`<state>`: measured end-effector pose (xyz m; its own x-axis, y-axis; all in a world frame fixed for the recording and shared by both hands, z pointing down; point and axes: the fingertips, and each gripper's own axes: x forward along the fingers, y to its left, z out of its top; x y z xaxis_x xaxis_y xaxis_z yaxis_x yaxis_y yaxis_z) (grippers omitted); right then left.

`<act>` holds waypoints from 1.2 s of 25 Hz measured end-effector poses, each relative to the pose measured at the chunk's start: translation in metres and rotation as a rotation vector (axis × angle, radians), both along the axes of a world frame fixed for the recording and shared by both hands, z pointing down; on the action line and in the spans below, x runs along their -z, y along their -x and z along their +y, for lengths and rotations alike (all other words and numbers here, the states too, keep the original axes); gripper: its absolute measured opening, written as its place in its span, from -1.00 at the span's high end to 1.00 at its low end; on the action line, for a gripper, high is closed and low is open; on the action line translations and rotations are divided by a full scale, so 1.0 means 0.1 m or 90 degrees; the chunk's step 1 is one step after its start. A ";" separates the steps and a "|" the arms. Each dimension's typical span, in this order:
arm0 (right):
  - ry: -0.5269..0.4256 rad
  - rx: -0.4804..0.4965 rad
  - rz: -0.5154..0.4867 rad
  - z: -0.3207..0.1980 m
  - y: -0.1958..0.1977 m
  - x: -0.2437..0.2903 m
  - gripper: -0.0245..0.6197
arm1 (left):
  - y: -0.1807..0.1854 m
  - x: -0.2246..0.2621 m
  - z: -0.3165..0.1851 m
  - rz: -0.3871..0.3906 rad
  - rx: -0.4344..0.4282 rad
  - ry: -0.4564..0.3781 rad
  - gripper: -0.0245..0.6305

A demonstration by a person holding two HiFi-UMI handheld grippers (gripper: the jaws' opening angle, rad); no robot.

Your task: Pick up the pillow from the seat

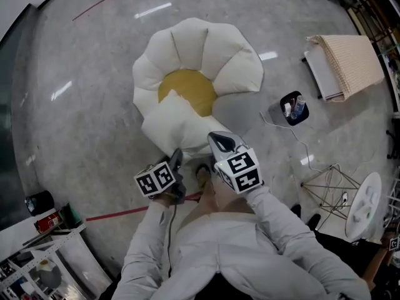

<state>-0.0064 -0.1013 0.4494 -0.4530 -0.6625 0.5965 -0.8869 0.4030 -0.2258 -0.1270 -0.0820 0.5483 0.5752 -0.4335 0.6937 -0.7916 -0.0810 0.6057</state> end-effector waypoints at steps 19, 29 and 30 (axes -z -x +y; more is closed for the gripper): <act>-0.035 0.030 -0.021 0.46 0.12 0.50 0.92 | 0.07 0.88 0.25 -0.019 -0.017 -0.112 0.65; -0.038 0.015 -0.017 0.37 0.03 0.53 0.92 | -0.03 1.01 0.08 -0.008 -0.020 -0.131 0.65; -0.037 0.015 -0.017 0.37 0.03 0.54 0.92 | -0.04 1.02 0.07 -0.008 -0.017 -0.132 0.65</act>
